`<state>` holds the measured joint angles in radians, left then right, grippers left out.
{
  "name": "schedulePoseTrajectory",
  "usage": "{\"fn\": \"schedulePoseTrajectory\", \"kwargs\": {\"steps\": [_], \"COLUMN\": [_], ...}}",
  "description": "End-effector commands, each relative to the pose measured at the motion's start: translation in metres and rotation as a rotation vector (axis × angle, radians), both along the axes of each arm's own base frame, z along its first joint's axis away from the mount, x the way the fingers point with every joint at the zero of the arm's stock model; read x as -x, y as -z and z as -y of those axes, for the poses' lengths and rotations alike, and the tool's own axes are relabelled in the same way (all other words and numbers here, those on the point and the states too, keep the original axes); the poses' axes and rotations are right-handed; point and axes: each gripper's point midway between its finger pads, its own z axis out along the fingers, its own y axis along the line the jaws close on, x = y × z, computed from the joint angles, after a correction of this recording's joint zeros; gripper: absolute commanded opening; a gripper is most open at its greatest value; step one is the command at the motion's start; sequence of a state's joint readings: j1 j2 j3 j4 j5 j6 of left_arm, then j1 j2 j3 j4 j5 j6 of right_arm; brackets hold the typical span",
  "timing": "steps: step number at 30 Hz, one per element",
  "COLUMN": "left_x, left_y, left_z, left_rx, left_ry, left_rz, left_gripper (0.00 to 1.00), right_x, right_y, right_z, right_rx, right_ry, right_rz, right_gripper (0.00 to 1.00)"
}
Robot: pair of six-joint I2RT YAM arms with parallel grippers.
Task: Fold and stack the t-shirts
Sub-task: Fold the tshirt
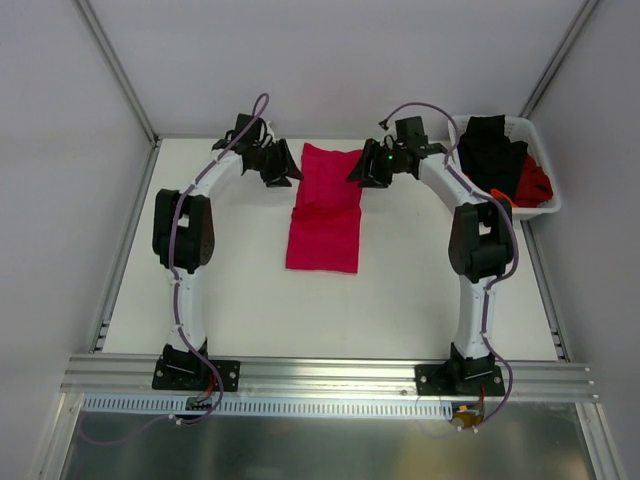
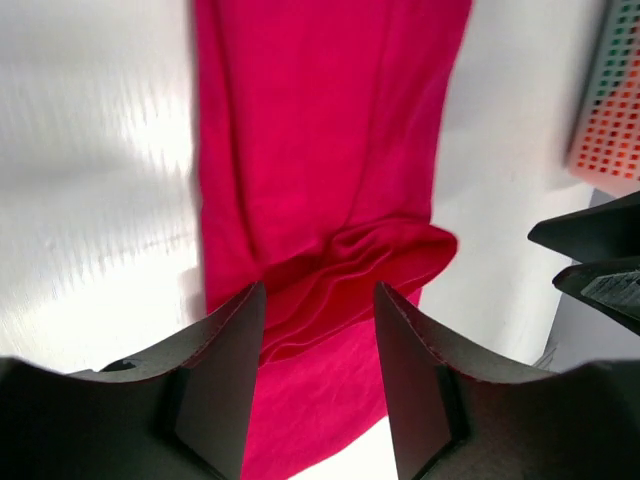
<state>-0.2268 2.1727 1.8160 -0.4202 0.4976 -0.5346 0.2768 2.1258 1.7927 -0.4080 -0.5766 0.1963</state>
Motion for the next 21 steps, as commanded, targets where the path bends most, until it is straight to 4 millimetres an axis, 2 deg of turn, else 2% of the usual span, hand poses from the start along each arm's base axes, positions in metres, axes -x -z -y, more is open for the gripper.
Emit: {"fn": "schedulePoseTrajectory", "kwargs": {"steps": [1,2,4,5,6,7,8,9,10,12,13,14,16,17,20,21], "left_x": [-0.015,-0.014,-0.003,0.003,0.009,0.025,0.033,0.041,0.055,0.068,0.079,0.078,0.080,0.079,0.067,0.061], "left_y": [-0.018,-0.022,-0.037,-0.041,-0.047,-0.055,-0.056,-0.056,-0.052,-0.044,-0.029,-0.027,-0.009,-0.007,0.009,0.012], "left_z": [0.000,-0.002,-0.007,-0.009,-0.011,-0.012,-0.011,-0.010,-0.011,-0.006,-0.007,-0.003,0.002,0.006,0.009,0.008], "left_rx": [0.036,0.035,0.021,0.014,0.004,0.005,0.000,-0.007,-0.012,-0.023,-0.031,-0.011,0.014,0.030,0.026,0.017], "left_ry": [-0.001,-0.003,0.008,0.011,0.024,0.042,0.058,0.074,0.085,0.109,0.109,0.118,0.116,0.127,0.121,0.115], "left_rz": [0.042,0.050,0.082,0.091,0.110,0.118,0.123,0.127,0.112,0.105,0.068,0.076,0.026,0.023,0.010,0.020], "left_gripper": [0.51,0.56,0.59,0.60,0.60,0.60,0.59,0.56,0.46,0.32,0.17,0.12,0.05,0.00,0.00,0.00], "right_x": [-0.017,-0.015,-0.007,-0.001,0.010,0.015,0.023,0.031,0.042,0.053,0.058,0.065,0.069,0.070,0.063,0.055], "right_y": [-0.027,-0.036,-0.040,-0.055,-0.046,-0.046,-0.057,-0.055,-0.040,-0.038,-0.030,-0.016,0.001,0.007,0.025,0.025], "right_z": [-0.002,-0.003,-0.001,0.000,0.002,0.003,0.003,0.003,0.005,0.007,0.007,0.009,0.007,0.004,0.002,0.001], "right_rx": [-0.024,-0.027,-0.022,-0.022,-0.010,-0.004,-0.009,-0.010,0.003,0.019,0.029,0.045,0.064,0.070,0.103,0.114], "right_ry": [-0.021,-0.032,-0.048,-0.063,-0.070,-0.073,-0.082,-0.091,-0.089,-0.083,-0.082,-0.080,-0.083,-0.087,-0.079,-0.063], "right_rz": [0.088,0.109,0.117,0.162,0.141,0.143,0.175,0.171,0.134,0.150,0.137,0.108,0.070,0.059,0.042,0.054], "right_gripper": [0.51,0.51,0.48,0.47,0.45,0.42,0.32,0.29,0.24,0.11,0.09,0.08,0.03,0.02,0.00,0.00]}}
